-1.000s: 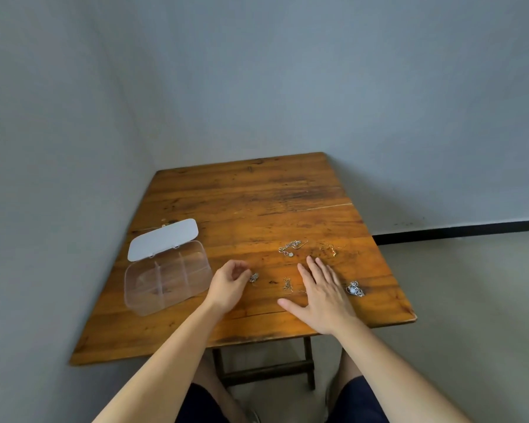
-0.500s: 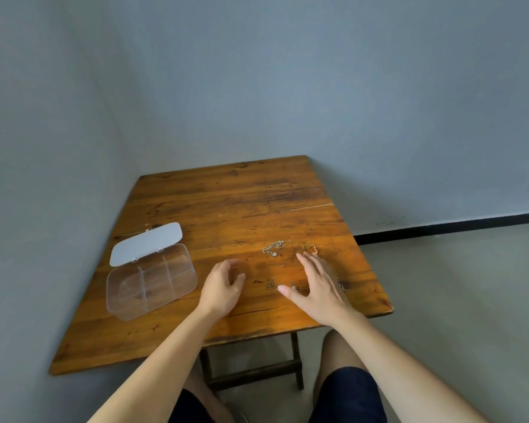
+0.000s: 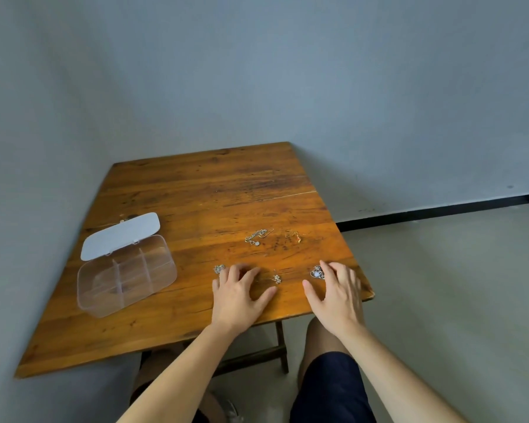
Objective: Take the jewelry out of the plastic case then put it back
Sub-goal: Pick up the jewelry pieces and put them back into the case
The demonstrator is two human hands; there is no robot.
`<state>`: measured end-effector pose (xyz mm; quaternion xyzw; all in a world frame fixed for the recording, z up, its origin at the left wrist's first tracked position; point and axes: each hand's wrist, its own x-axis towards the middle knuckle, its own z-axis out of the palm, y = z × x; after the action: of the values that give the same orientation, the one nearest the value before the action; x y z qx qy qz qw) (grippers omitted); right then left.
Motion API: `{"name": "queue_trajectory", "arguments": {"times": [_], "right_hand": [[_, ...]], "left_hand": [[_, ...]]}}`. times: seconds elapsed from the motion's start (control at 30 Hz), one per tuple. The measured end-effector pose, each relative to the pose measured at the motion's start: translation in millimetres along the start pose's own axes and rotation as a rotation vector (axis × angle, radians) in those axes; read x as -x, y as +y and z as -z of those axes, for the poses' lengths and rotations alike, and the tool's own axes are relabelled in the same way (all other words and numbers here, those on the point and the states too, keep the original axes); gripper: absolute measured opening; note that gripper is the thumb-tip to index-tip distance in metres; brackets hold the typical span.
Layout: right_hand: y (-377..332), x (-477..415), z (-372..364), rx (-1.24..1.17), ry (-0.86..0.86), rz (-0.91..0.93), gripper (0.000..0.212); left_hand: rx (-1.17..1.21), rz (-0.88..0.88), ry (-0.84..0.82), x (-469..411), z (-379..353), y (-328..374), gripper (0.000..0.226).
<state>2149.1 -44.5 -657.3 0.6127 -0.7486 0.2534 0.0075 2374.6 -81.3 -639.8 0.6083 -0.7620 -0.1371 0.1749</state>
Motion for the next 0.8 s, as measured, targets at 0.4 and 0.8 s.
{"name": "queue_trajectory", "arguments": {"times": [0.4, 0.8], "right_hand": [[5, -16, -1, -0.203, 0.036, -0.095, 0.029], [1, -23, 5, -0.265, -0.075, -0.072, 0.022]], "left_hand": [[0.136, 0.253, 0.128, -8, -16, 36, 0.039], [0.722, 0.288, 0.126, 0, 10, 18, 0.008]]}}
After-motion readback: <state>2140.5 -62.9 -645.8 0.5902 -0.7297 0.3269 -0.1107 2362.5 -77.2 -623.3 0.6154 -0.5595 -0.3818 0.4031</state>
